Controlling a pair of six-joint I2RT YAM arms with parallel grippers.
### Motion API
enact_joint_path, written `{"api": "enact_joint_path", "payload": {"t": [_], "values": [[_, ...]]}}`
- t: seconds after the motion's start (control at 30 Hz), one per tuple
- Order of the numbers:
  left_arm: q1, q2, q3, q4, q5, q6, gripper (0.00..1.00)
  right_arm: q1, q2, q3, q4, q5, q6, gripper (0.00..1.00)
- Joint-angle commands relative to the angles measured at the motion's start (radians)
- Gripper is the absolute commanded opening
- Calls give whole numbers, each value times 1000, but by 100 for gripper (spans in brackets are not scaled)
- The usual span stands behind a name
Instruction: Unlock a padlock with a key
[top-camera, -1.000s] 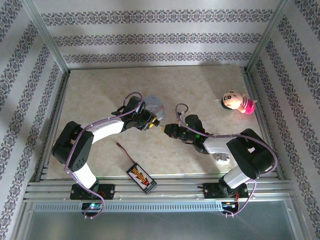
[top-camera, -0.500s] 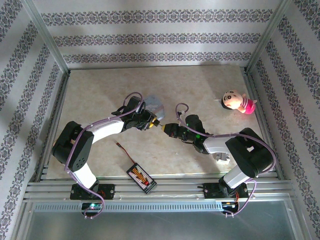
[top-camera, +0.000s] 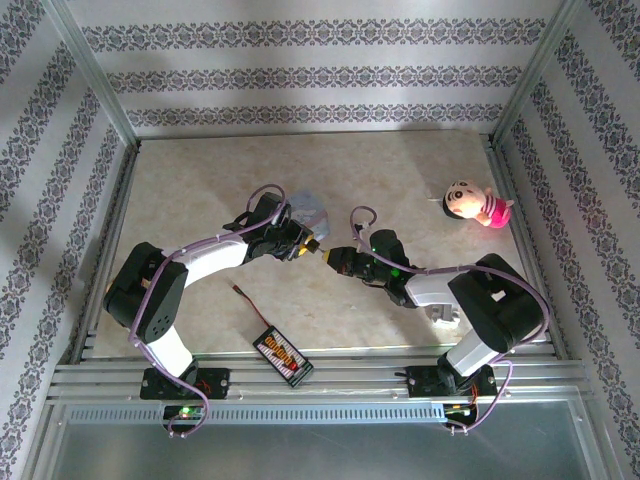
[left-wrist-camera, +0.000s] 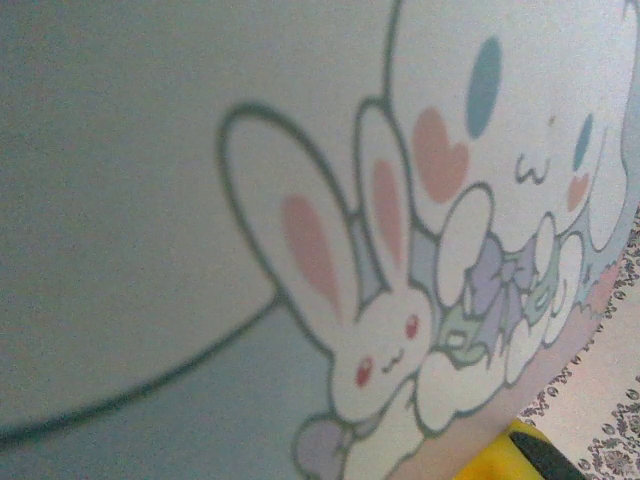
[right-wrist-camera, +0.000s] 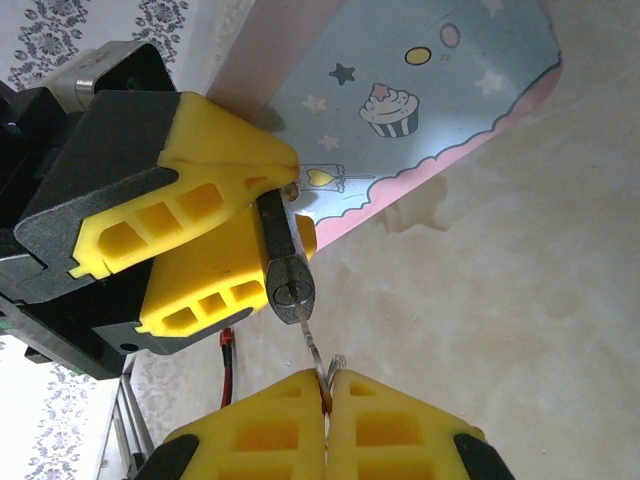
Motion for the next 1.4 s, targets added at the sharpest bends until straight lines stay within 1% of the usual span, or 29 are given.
{"api": "enact_joint_path", "payload": {"t": [0.0, 0.13, 0.37, 0.53, 0.6, 0.7, 0.83, 1.03, 1.17, 1.3, 1.37], "values": [[-3, 11, 7, 12, 33, -22, 0, 15, 25, 31, 10, 20, 47, 0], [-3, 9, 6, 5, 31, -5, 0, 5, 44, 50, 28, -14, 107, 0], [-4, 12, 4, -1, 39, 11, 0, -9, 122, 87, 129, -103, 229, 0], [-5, 20, 6, 13, 66, 21, 0, -43, 233, 100, 345, -213, 324, 0], [-4, 20, 10, 11, 79, 31, 0, -61, 275, 106, 420, -254, 333, 0], [-5, 19, 18, -8, 97, 56, 0, -82, 312, 107, 452, -284, 318, 0], [-4, 17, 42, -72, 106, 110, 0, -106, 316, 109, 446, -327, 285, 0], [-5, 23, 63, -133, 125, 147, 0, -114, 293, 138, 360, -388, 187, 0], [-4, 20, 69, -157, 143, 154, 0, -123, 317, 151, 364, -428, 144, 0], [-5, 18, 84, -214, 147, 194, 0, -142, 340, 158, 390, -461, 116, 0], [-4, 21, 84, -218, 160, 204, 0, -150, 348, 166, 397, -476, 104, 0]]}}
